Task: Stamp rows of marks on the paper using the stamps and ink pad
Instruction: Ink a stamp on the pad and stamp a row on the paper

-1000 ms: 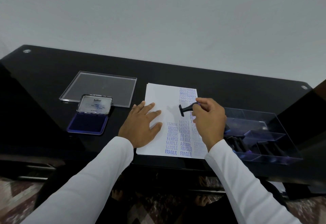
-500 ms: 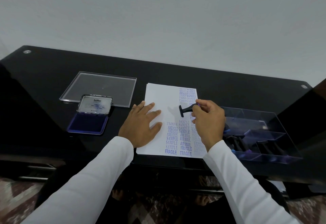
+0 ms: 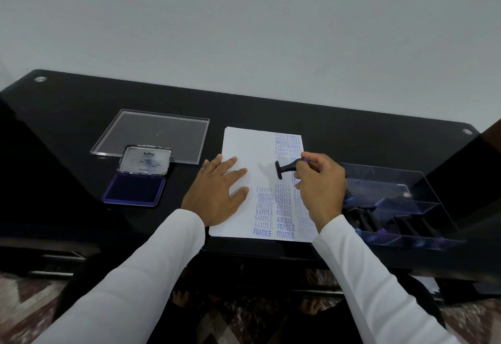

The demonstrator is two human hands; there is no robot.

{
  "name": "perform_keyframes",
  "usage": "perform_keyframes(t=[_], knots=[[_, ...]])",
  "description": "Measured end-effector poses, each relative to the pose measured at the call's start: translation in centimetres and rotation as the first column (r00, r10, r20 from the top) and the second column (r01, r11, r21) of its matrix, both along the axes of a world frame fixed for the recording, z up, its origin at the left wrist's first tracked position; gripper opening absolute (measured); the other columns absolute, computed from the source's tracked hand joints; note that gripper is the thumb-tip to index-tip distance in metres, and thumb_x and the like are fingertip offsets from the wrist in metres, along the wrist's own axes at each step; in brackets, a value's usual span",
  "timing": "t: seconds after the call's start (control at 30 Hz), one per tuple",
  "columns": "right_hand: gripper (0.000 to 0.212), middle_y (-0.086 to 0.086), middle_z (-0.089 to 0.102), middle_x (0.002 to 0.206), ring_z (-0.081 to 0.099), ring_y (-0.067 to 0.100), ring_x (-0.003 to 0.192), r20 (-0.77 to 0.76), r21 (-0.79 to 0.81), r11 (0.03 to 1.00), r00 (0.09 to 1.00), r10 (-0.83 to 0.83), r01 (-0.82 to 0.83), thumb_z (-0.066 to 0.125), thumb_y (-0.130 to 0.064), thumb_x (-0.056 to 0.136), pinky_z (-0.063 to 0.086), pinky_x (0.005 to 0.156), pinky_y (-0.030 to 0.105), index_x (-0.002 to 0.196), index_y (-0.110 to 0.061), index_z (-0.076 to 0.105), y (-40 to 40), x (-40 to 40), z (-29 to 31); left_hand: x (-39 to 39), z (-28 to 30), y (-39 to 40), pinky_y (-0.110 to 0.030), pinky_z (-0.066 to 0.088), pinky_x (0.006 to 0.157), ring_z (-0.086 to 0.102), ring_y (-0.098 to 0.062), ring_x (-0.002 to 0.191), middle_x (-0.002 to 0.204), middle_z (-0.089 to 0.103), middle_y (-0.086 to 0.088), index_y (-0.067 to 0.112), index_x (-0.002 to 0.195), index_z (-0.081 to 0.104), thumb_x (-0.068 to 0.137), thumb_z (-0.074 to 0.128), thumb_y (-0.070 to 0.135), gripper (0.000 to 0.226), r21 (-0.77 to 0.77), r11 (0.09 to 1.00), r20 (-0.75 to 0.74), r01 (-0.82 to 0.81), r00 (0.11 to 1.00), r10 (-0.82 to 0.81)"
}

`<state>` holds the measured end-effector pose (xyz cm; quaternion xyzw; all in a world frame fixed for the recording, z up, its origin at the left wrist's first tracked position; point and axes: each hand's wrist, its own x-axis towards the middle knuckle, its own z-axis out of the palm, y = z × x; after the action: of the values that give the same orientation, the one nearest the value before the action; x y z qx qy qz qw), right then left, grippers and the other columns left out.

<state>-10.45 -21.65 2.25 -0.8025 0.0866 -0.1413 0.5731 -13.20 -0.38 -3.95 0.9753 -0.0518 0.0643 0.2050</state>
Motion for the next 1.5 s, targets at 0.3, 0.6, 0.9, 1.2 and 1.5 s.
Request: perform_keyframes(t=[0.3, 0.6, 0.9, 1.2, 1.5], knots=[[0.015, -0.014, 0.073, 0.088, 0.071, 0.012, 0.081, -0.009, 0.006, 1.0, 1.0, -0.003, 0.003, 0.068, -0.022, 0.089, 0.062, 0.075, 0.041, 0.093, -0.036, 0.069, -0.1, 0.1, 0.0, 0.1, 0.0, 0.0, -0.036, -0.007, 0.119, 0.009, -0.02, 0.155, 0.165, 0.024, 0.008, 0.037, 0.149, 0.043, 0.099, 0.039, 0.062, 0.056, 0.01, 1.0, -0.002, 0.001, 1.0, -0.001], [0.013, -0.013, 0.072, 0.091, 0.071, 0.012, 0.084, -0.024, -0.001, 1.0, 1.0, -0.001, 0.001, 0.068, -0.023, 0.09, 0.062, 0.077, 0.041, 0.1, -0.029, 0.072, 0.0, -0.1, -0.3, 0.0, 0.0, 0.0, -0.037, -0.006, 0.12, 0.009, -0.02, 0.155, 0.165, 0.025, 0.008, 0.036, 0.149, 0.043, 0.099, 0.039, 0.062, 0.057, 0.005, 1.0, -0.001, 0.005, 1.0, -0.005], [0.014, -0.014, 0.072, 0.09, 0.071, 0.012, 0.083, -0.017, -0.006, 1.0, 1.0, 0.012, -0.012, 0.068, -0.023, 0.089, 0.062, 0.077, 0.041, 0.094, -0.036, 0.068, 0.2, -0.1, 0.1, 0.3, 0.3, 0.2, -0.039, -0.002, 0.121, 0.009, -0.019, 0.155, 0.165, 0.022, 0.008, 0.037, 0.149, 0.044, 0.099, 0.044, 0.06, 0.055, -0.096, 0.995, -0.026, 0.002, 1.0, -0.005], [0.018, -0.016, 0.071, 0.089, 0.07, 0.01, 0.083, -0.011, 0.003, 0.997, 0.996, 0.083, -0.083, 0.067, -0.021, 0.089, 0.061, 0.078, 0.04, 0.088, -0.039, 0.065, 3.3, -0.7, 1.3, -1.6, 2.1, 2.8, -0.045, 0.015, 0.121, 0.008, -0.019, 0.155, 0.165, 0.024, 0.007, 0.032, 0.148, 0.046, 0.097, 0.053, 0.055, 0.056, -0.166, 0.986, 0.03, -0.032, 0.999, 0.038], [0.019, -0.007, 0.07, 0.105, 0.068, 0.013, 0.089, -0.009, -0.082, 0.967, 0.971, 0.241, -0.241, 0.068, -0.023, 0.092, 0.061, 0.083, 0.042, 0.111, -0.025, 0.07, 9.8, -2.0, 1.3, -5.8, 3.4, 8.9, -0.05, 0.024, 0.122, 0.01, -0.019, 0.154, 0.163, 0.027, 0.005, 0.033, 0.147, 0.045, 0.095, 0.053, 0.057, 0.057, -0.106, 0.978, 0.039, -0.178, 0.982, 0.183]])
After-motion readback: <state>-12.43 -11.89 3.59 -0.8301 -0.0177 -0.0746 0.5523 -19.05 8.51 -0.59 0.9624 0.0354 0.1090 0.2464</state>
